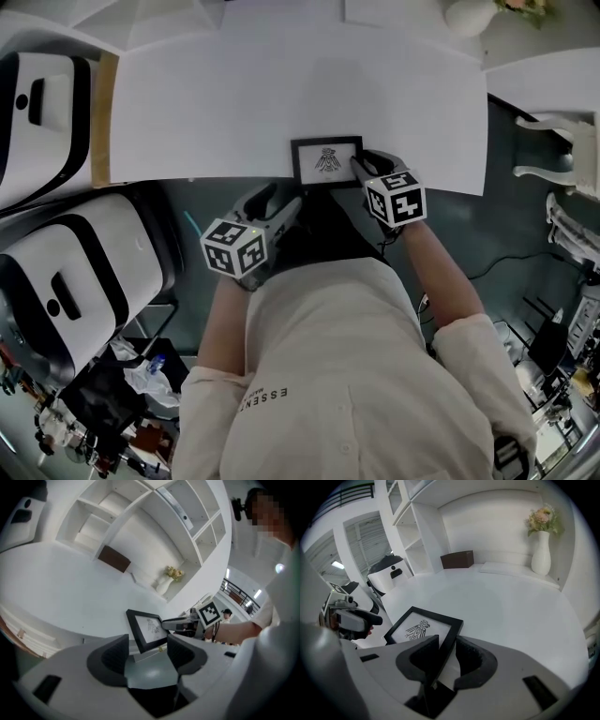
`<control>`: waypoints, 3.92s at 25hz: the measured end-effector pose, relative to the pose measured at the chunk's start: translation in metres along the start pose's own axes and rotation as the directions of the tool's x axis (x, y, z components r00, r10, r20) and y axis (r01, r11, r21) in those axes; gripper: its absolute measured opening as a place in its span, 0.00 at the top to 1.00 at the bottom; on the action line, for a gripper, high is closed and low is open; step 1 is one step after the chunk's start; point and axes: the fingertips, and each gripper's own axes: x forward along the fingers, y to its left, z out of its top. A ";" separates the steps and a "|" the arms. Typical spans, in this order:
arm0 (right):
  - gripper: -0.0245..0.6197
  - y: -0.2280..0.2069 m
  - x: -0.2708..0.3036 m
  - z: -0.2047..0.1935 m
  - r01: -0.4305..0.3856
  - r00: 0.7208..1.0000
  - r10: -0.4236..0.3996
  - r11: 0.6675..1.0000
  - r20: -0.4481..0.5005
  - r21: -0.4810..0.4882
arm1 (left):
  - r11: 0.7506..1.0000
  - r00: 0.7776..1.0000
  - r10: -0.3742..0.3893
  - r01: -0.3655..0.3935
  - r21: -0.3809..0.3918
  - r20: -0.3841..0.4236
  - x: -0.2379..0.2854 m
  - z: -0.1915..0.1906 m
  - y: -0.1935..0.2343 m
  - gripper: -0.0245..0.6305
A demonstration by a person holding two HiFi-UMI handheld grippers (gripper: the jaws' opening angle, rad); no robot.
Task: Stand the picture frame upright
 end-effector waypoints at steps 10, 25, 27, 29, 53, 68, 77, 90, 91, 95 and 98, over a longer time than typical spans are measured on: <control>0.77 -0.002 -0.008 -0.008 -0.056 0.998 0.054 0.994 -0.022 -0.090 | 0.918 0.988 -0.143 0.156 -0.365 0.061 0.040 -0.014 0.002 0.60; 0.77 -0.003 -0.010 -0.011 -0.110 0.994 0.109 0.984 -0.016 -0.139 | 0.760 0.954 -0.281 0.286 -0.584 0.102 0.062 -0.021 -0.002 0.84; 0.77 -0.003 -0.010 -0.011 -0.114 0.993 0.113 0.983 -0.014 -0.142 | 0.755 0.949 -0.304 0.297 -0.584 0.089 0.063 -0.023 -0.004 0.84; 0.78 -0.003 -0.010 -0.011 -0.118 0.993 0.117 0.983 -0.011 -0.141 | 0.756 0.944 -0.321 0.303 -0.580 0.075 0.063 -0.025 -0.006 0.84; 0.67 -0.010 -0.034 0.018 -0.361 0.925 0.334 0.922 0.183 0.143 | 0.681 0.906 -0.392 0.401 -0.613 0.157 0.046 0.010 -0.015 0.85; 0.79 0.013 -0.044 0.061 -0.730 0.682 0.674 0.604 0.285 0.320 | 0.717 0.867 -0.448 0.495 -0.490 0.219 0.019 0.077 -0.012 0.85; 0.82 0.025 -0.027 0.128 -0.811 0.584 0.736 0.518 0.342 0.271 | 0.786 0.881 -0.426 0.473 -0.398 0.206 0.004 0.120 0.018 0.85; 0.83 0.079 0.009 0.200 -0.739 0.664 0.685 0.662 0.299 0.125 | 0.946 0.947 -0.321 0.322 -0.028 0.024 -0.033 0.175 0.089 0.85; 0.83 0.084 0.014 0.207 -0.733 0.669 0.676 0.669 0.307 0.124 | 0.944 0.944 -0.329 0.329 -0.033 0.019 -0.037 0.181 0.096 0.85; 0.83 0.102 0.036 0.228 -0.685 0.711 0.629 0.720 0.316 0.109 | 0.939 0.939 -0.342 0.342 -0.037 -0.015 -0.047 0.199 0.130 0.85; 0.83 0.113 0.055 0.242 -0.634 0.751 0.583 0.768 0.310 0.090 | 0.944 0.942 -0.331 0.330 -0.017 -0.055 -0.051 0.212 0.156 0.85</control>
